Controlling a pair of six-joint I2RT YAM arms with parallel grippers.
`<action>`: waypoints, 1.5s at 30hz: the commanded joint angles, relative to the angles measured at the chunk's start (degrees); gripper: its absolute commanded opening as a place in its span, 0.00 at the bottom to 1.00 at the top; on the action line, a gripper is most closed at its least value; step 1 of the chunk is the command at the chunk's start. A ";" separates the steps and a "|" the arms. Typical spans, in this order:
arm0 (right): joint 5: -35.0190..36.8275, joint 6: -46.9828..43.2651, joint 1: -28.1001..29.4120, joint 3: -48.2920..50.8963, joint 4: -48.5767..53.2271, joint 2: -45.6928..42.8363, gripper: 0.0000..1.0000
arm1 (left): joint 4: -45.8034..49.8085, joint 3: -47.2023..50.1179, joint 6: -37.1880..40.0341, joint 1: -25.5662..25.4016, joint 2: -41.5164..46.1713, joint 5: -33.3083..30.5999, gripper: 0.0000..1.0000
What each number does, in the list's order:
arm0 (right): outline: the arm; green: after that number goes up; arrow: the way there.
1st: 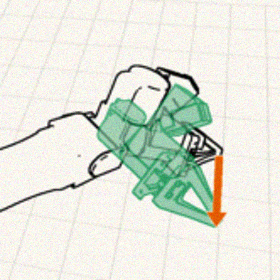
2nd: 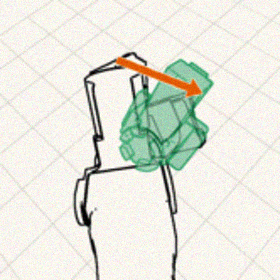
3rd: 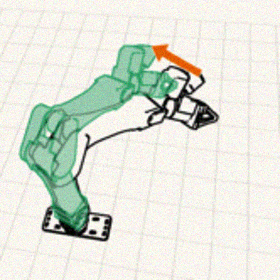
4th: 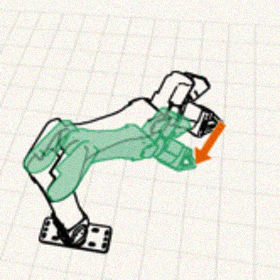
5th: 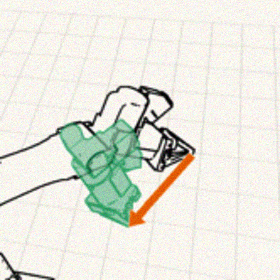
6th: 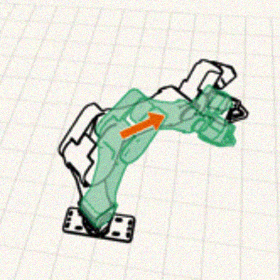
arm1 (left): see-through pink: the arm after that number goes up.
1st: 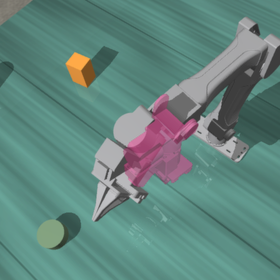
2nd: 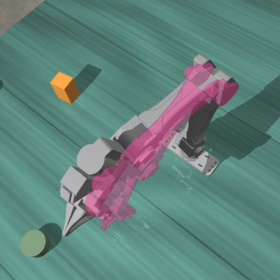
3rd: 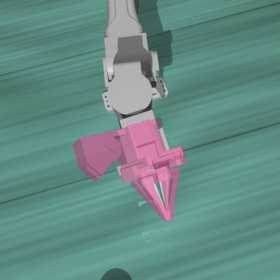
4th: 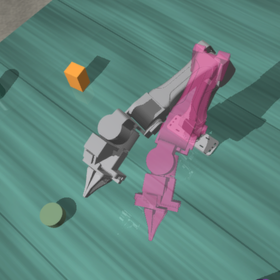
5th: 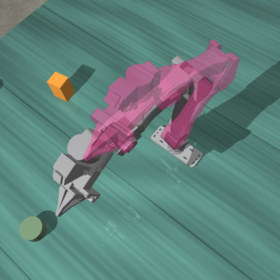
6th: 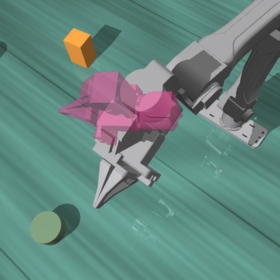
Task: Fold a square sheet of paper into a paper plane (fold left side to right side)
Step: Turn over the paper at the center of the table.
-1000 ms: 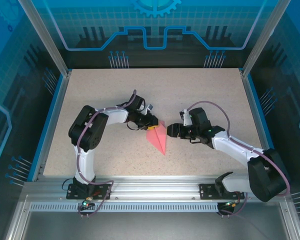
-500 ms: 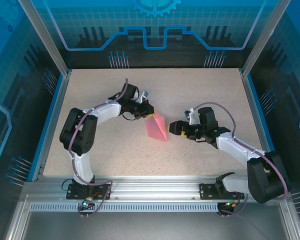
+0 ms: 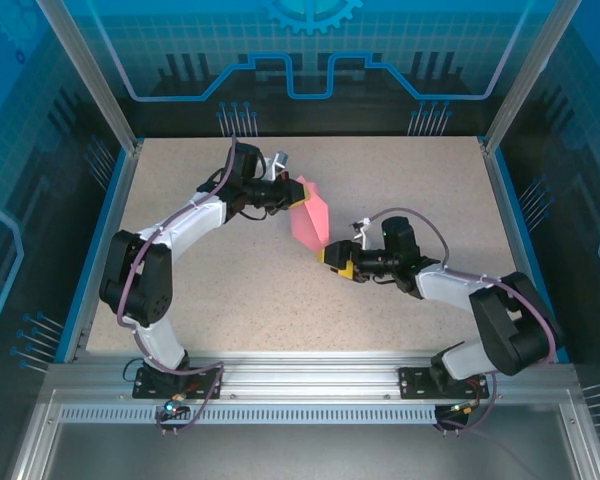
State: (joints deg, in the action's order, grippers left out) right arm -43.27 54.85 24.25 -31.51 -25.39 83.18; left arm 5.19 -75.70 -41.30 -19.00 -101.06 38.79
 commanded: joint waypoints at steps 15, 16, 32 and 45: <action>0.62 7.10 -0.53 -3.17 -12.37 -0.16 0.59 | -7.67 4.33 -6.09 0.11 3.40 5.23 0.05; 0.89 6.94 -0.89 -3.21 -11.78 -0.64 0.55 | -8.27 4.53 -6.09 0.11 3.35 5.62 0.05; 2.58 1.14 -2.94 -4.30 -0.54 -5.40 0.16 | -4.74 5.03 -1.03 0.21 5.17 5.27 0.30; 25.92 -27.48 1.57 -18.32 46.83 -12.20 0.10 | 8.65 10.89 10.70 4.41 21.13 -9.37 0.62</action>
State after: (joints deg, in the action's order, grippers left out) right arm -26.96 37.54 23.90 -45.82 5.50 72.25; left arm 8.86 -66.26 -35.59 -15.09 -84.29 35.51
